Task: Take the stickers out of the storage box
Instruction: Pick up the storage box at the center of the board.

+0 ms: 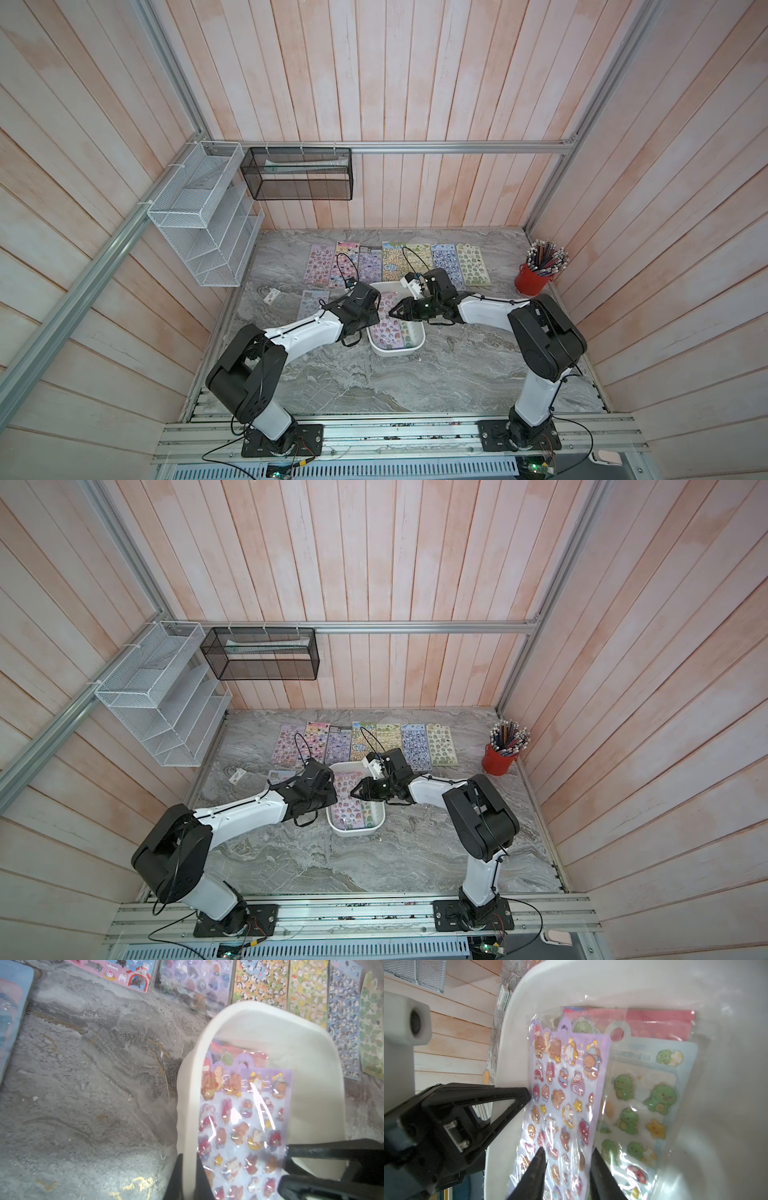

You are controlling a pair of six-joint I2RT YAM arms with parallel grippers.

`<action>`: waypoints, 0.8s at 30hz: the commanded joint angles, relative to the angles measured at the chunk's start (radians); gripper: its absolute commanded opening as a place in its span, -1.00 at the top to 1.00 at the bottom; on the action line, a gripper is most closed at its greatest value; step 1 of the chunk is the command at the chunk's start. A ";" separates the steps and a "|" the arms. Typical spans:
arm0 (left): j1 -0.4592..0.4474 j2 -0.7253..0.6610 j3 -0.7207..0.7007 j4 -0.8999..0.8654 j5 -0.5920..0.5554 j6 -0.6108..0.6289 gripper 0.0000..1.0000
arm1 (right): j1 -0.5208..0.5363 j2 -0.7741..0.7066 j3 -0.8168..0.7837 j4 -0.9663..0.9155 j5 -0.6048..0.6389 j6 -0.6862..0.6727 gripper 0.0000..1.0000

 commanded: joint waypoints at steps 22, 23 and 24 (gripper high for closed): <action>0.048 -0.082 0.066 -0.052 -0.091 0.031 1.00 | -0.083 -0.209 0.014 -0.163 0.042 -0.008 1.00; 0.057 -0.097 0.068 -0.060 -0.092 0.037 1.00 | -0.098 -0.237 0.018 -0.171 0.037 -0.005 1.00; 0.064 -0.114 0.068 -0.071 -0.095 0.044 1.00 | -0.115 -0.264 0.021 -0.182 0.027 0.000 1.00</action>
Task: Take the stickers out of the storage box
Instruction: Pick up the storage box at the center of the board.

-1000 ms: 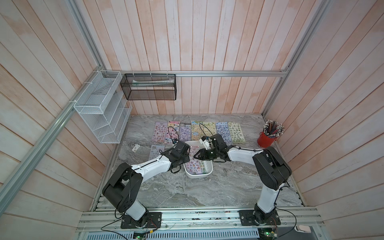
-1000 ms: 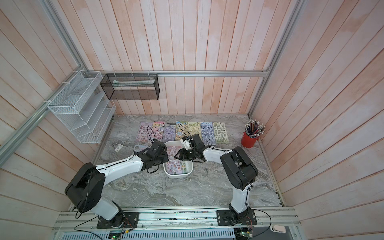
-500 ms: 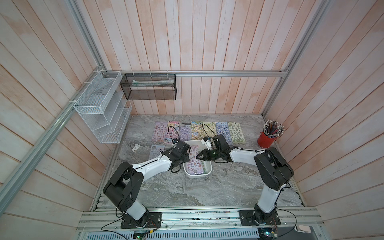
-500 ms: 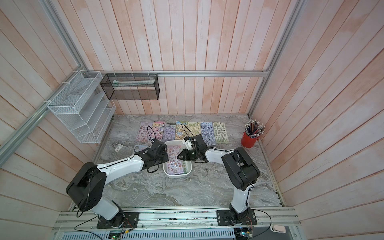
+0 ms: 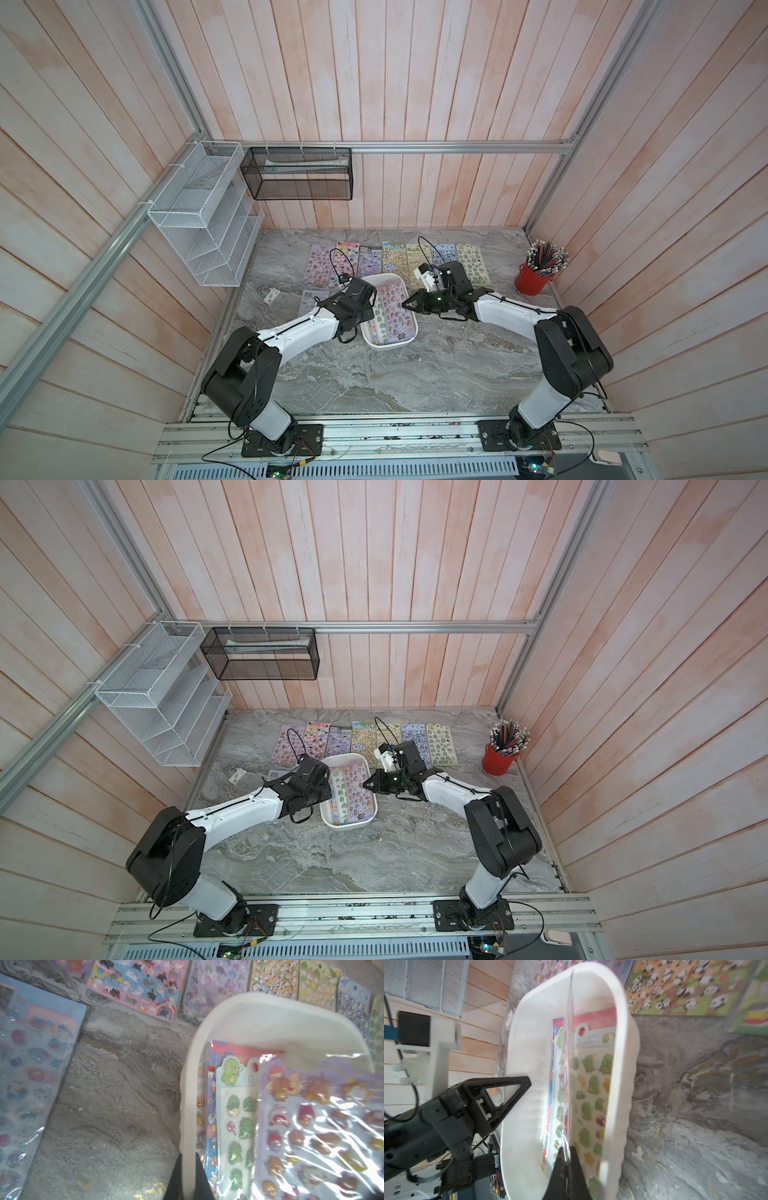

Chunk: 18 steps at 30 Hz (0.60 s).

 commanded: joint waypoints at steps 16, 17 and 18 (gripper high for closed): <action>0.337 -0.468 0.031 -0.237 0.018 0.157 1.00 | -0.210 -0.241 -0.004 -0.155 -0.073 0.002 1.00; 0.366 -0.493 0.036 -0.252 0.033 0.165 1.00 | -0.197 -0.228 -0.018 -0.135 -0.076 0.013 1.00; 0.395 -0.516 0.046 -0.263 0.053 0.171 1.00 | -0.176 -0.210 -0.028 -0.113 -0.066 0.021 1.00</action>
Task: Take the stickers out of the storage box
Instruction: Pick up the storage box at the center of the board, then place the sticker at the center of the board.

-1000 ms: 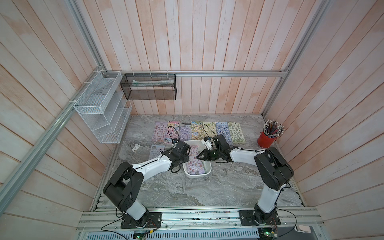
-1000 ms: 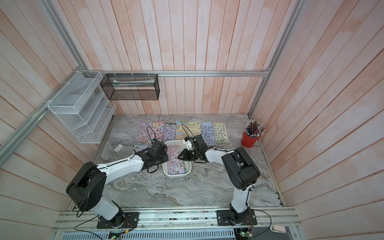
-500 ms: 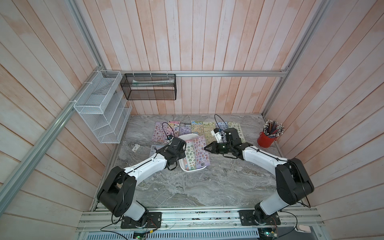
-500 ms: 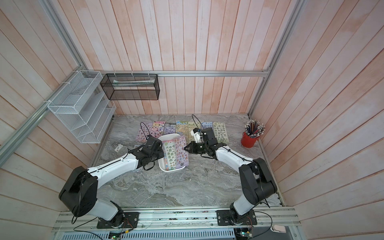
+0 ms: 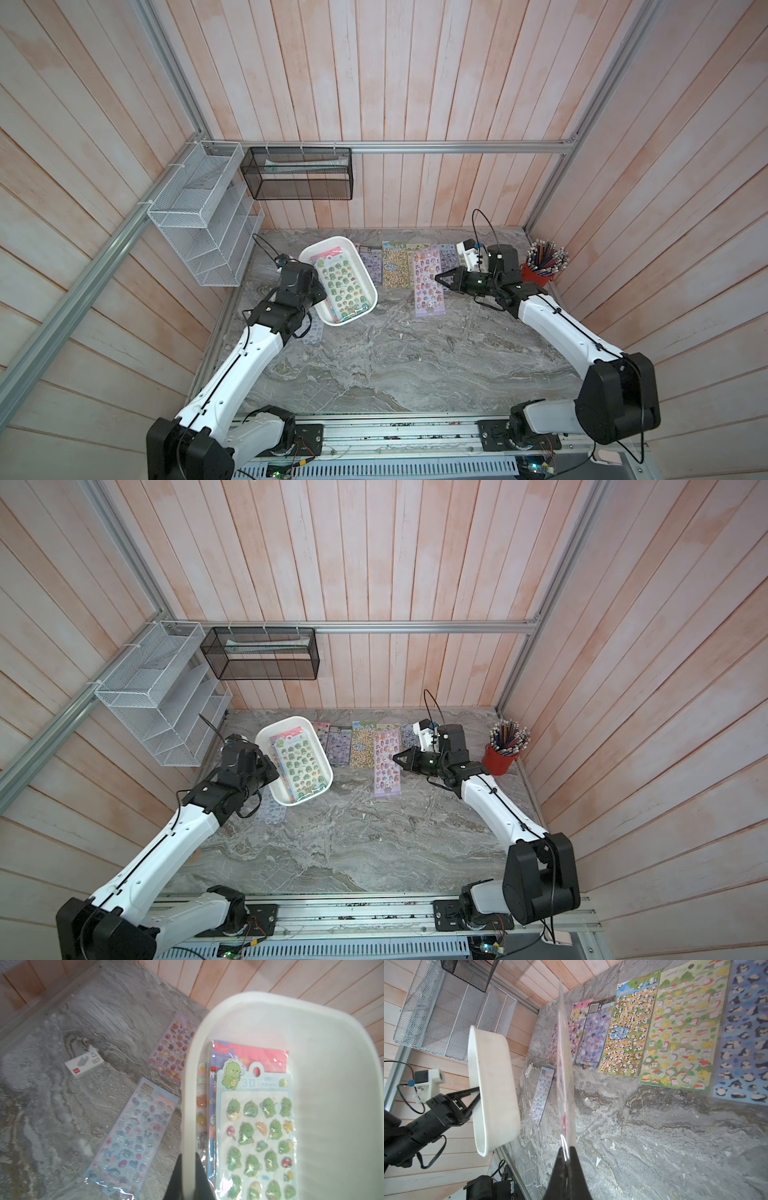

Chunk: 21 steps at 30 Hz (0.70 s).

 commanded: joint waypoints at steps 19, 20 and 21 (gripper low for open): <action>0.145 -0.147 0.192 -0.123 0.141 0.101 1.00 | 0.397 0.608 0.095 0.599 0.088 0.495 0.97; 0.145 -0.151 0.191 -0.119 0.144 0.099 1.00 | 0.407 0.628 0.117 0.596 0.091 0.501 0.95; 0.146 -0.152 0.188 -0.115 0.148 0.101 1.00 | 0.417 0.647 0.143 0.579 0.103 0.501 0.95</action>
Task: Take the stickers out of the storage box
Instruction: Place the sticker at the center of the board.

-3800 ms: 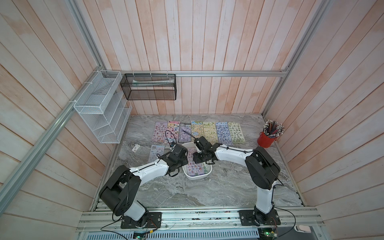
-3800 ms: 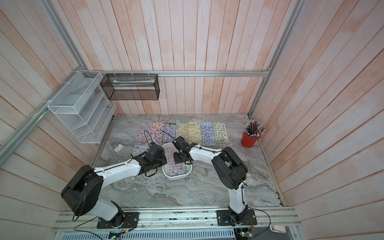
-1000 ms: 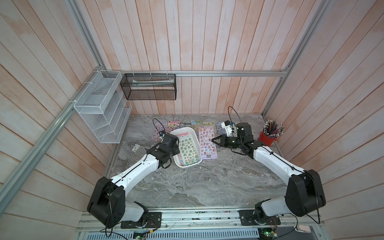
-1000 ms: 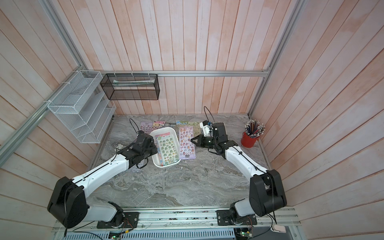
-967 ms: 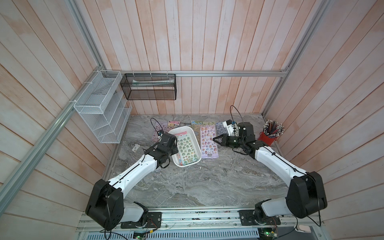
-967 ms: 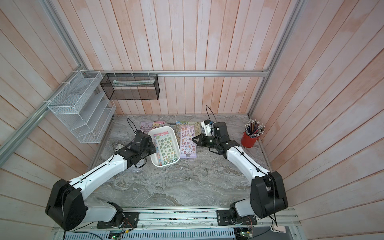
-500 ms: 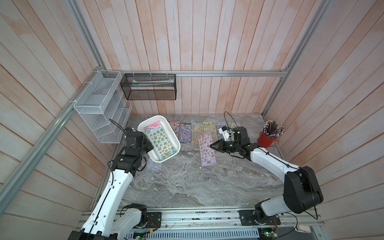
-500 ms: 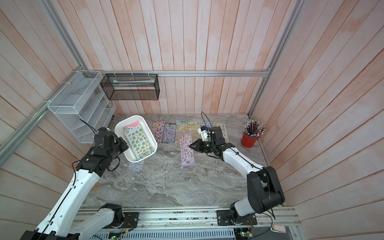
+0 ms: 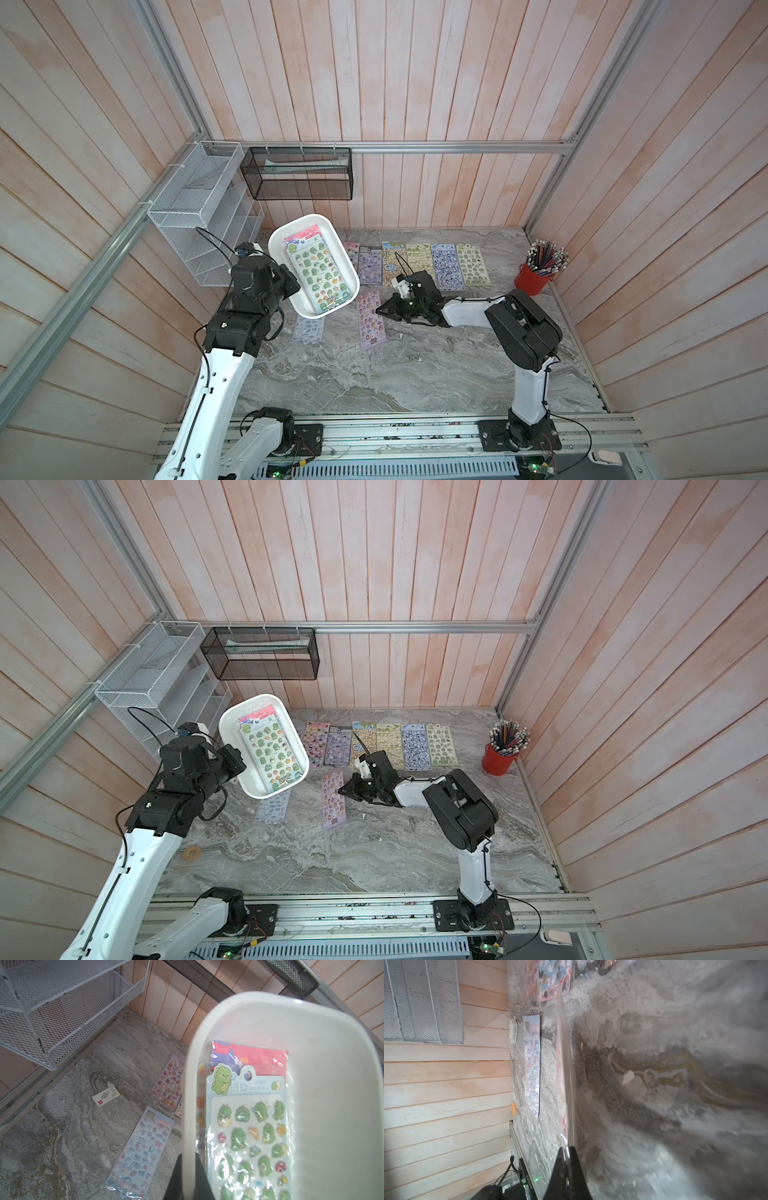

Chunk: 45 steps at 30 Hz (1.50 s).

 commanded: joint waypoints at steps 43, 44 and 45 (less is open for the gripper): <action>-0.046 -0.024 -0.204 0.206 0.176 -0.010 1.00 | 0.070 0.012 0.022 0.129 0.137 0.140 0.01; -0.077 -0.011 -0.201 0.210 0.158 -0.012 1.00 | 0.053 -0.026 -0.013 0.123 0.135 0.127 0.00; -0.113 0.007 -0.198 0.211 0.135 -0.014 1.00 | 0.037 -0.067 -0.049 0.123 0.132 0.112 -0.01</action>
